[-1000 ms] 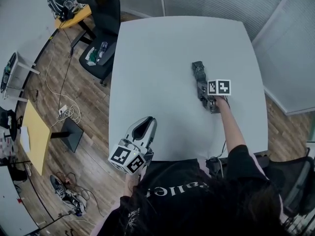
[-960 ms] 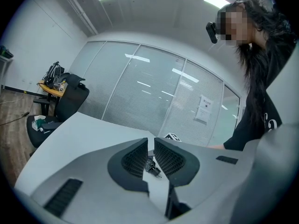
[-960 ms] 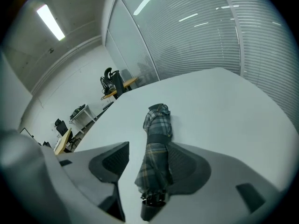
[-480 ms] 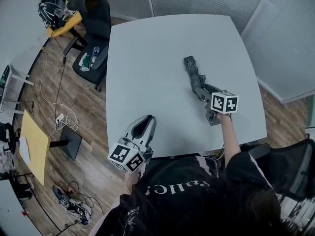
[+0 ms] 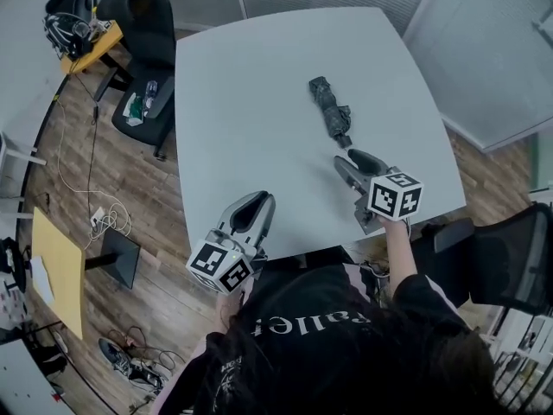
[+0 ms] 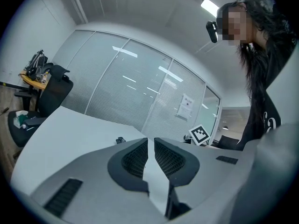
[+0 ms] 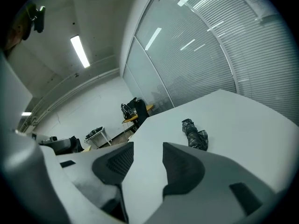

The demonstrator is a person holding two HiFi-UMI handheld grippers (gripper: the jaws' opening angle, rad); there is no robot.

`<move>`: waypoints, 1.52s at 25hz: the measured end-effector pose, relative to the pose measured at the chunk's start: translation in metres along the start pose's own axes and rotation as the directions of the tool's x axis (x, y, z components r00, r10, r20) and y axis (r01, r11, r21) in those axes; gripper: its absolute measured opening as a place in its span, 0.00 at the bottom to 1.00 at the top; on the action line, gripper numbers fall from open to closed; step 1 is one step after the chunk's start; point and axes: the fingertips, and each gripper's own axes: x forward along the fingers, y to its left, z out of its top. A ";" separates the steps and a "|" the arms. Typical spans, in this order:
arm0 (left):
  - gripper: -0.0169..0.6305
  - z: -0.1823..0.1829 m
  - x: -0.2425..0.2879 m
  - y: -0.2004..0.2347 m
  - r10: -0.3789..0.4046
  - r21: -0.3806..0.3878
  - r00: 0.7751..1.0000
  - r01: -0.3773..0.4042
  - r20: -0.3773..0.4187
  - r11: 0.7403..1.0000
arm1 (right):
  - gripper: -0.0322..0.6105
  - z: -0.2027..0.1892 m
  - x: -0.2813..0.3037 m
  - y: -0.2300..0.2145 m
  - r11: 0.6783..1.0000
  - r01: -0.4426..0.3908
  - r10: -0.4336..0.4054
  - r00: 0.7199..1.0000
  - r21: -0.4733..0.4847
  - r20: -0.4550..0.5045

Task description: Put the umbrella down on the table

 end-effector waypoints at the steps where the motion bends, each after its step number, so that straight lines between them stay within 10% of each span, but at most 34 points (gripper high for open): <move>1: 0.12 -0.001 -0.003 0.000 -0.008 -0.001 1.000 0.008 -0.004 1.000 | 0.36 -0.003 -0.004 0.008 1.000 0.002 -0.002 1.000 -0.004 0.008; 38: 0.12 -0.055 -0.067 -0.034 -0.210 0.044 0.971 0.216 -0.115 0.975 | 0.09 -0.095 -0.097 0.123 0.996 0.081 -0.086 0.983 0.036 0.163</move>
